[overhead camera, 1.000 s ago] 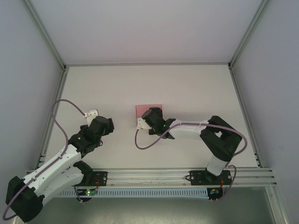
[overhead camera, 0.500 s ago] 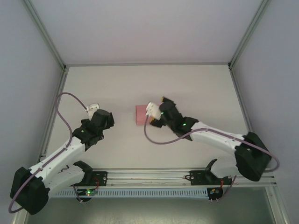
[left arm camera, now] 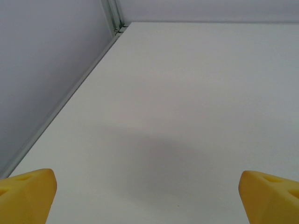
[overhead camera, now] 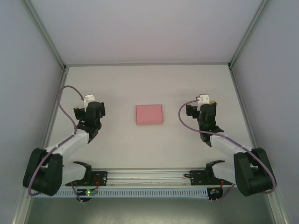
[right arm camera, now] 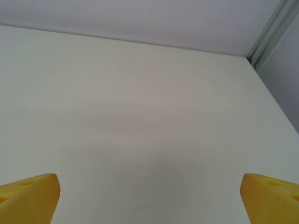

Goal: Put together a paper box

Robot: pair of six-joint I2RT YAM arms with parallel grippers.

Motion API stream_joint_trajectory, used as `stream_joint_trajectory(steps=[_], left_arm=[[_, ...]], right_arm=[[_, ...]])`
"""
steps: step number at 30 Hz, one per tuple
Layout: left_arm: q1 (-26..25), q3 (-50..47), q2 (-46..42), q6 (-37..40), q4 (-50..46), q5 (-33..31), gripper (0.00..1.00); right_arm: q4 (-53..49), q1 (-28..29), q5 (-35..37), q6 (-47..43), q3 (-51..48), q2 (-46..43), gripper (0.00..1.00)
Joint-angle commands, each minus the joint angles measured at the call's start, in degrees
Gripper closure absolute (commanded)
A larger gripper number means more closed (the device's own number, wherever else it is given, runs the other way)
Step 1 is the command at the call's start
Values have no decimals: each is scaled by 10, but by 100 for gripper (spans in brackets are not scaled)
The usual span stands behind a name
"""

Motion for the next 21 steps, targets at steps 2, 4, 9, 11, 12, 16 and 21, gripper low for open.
stream_joint_trajectory(steps=[2,4,9,11,12,16,21], left_arm=[[28,-45,42,64,197,35,0],[38,-59,53,65,223,40,0],[57,-67,83,56,259,72,0],[60,-74,87,62,282,85,0],[63,-83,92,63,307,94,0],[77,-98,157,62,409,130,0],[87,-67,165,68,345,194,0]], right_arm=[[110,-11,-28,5,12,33,2],[101,-20,-24,7,21,34,2],[147,-56,-125,2,-7,23,2],[158,-65,-139,0,-23,10,2],[165,-69,-143,-2,-32,3,2],[176,-80,-163,-8,-47,-8,2],[314,-81,-133,-29,-83,119,2]])
